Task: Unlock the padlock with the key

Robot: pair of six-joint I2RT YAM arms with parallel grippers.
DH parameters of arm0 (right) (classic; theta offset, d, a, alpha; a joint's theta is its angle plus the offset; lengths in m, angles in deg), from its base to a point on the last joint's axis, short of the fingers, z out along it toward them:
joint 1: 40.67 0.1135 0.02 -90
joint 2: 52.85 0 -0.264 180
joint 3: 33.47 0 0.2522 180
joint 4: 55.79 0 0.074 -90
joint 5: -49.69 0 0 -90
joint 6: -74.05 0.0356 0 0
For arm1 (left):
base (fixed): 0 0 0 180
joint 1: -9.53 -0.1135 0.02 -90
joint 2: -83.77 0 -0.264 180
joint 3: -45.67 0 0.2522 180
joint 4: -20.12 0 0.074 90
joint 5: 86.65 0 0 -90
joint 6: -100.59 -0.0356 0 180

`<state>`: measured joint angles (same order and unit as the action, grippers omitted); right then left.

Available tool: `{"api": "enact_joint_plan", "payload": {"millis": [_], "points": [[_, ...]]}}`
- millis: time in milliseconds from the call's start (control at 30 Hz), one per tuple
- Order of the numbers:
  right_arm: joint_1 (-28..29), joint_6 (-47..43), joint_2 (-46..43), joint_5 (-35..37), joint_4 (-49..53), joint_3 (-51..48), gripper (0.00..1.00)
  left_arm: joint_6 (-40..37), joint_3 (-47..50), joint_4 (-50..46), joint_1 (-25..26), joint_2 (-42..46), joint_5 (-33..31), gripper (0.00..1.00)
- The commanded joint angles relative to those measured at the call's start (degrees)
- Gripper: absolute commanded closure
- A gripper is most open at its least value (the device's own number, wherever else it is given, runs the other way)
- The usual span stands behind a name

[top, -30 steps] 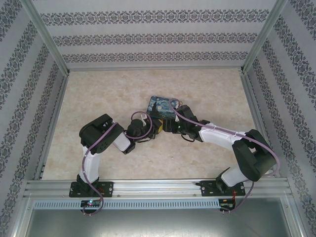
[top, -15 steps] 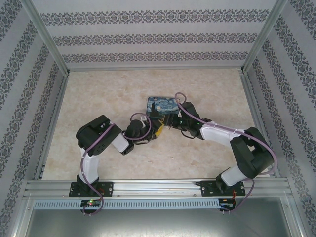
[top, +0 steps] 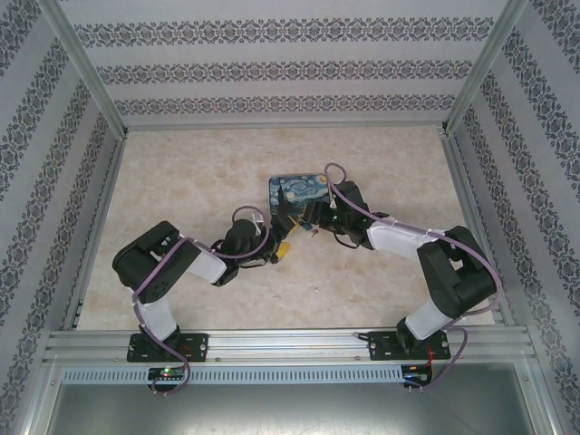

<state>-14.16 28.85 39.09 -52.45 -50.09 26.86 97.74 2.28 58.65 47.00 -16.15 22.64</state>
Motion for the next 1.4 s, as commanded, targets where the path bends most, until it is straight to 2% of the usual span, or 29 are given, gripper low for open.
{"api": "enact_joint_plan", "payload": {"millis": [0,167,333,433,700,967,1367], "points": [[-1.4,-2.2,1.4,-4.0,-2.0,3.3,0.45,-5.5,-2.4,-11.0,-0.3,4.9,-0.7,0.08],[-2.2,-5.3,0.6,-7.5,-2.4,3.2,0.46,-14.6,-9.9,-28.0,-2.0,11.9,-0.9,0.04],[-2.5,-7.1,-0.9,-8.2,-3.5,-0.3,0.47,-24.3,-20.0,-45.3,-5.0,14.7,-0.7,0.03],[-2.8,-7.4,-1.0,-7.8,-4.6,-2.4,0.48,-30.0,-26.5,-54.3,-7.2,14.0,-0.6,0.02],[-3.7,-9.4,0.8,-8.5,-6.8,-4.8,0.53,-42.3,-42.4,-70.9,-13.0,7.7,-0.2,0.02],[-3.8,-12.4,4.6,-10.8,-7.7,-4.1,0.58,-50.0,-52.2,-80.6,-14.4,0.0,-2.3,0.02],[-3.8,-13.3,8.3,-11.4,-8.6,-3.1,0.62,-51.0,-54.1,-81.3,-14.6,-5.1,-1.0,0.02]]}}
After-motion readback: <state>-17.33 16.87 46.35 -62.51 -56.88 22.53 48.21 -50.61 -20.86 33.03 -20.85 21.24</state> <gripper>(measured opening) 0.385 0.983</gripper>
